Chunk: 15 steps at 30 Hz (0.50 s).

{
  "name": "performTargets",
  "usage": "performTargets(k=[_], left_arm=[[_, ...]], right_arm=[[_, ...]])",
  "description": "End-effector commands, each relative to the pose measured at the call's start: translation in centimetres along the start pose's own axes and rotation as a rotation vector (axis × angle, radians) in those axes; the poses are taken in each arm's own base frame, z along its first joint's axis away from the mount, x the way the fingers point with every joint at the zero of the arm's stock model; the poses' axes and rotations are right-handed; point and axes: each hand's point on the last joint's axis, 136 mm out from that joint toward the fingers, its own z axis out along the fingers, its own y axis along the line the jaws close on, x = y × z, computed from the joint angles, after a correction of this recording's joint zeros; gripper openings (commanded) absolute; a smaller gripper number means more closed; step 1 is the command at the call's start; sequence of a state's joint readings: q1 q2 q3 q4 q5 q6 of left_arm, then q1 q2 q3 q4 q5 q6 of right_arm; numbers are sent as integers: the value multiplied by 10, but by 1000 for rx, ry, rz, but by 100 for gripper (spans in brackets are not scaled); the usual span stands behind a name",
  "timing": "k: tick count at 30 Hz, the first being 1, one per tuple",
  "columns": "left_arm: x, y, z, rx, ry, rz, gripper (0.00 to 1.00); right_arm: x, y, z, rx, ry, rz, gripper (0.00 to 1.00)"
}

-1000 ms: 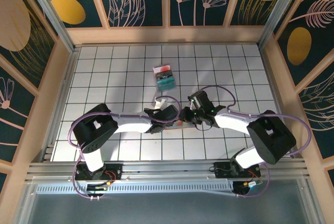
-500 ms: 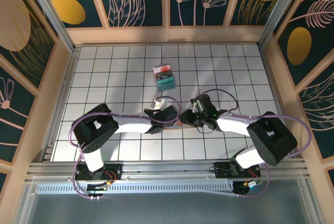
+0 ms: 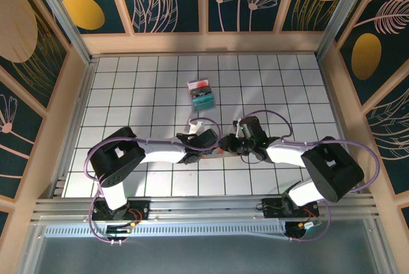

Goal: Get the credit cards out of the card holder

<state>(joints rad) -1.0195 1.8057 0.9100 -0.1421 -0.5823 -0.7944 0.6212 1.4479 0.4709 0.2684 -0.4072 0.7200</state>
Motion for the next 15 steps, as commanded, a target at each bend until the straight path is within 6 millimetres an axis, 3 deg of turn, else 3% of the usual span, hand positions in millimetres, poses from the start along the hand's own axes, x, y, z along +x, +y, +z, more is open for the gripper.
performTargets(k=[1, 6, 15], left_arm=[[64, 35, 14, -107, 215, 151, 99], [65, 36, 14, -108, 216, 151, 99], [62, 37, 11, -105, 204, 136, 99]], right_arm=[[1, 2, 3, -43, 11, 8, 19], [0, 5, 5, -84, 9, 15, 15], [-1, 3, -3, -97, -7, 29, 0]])
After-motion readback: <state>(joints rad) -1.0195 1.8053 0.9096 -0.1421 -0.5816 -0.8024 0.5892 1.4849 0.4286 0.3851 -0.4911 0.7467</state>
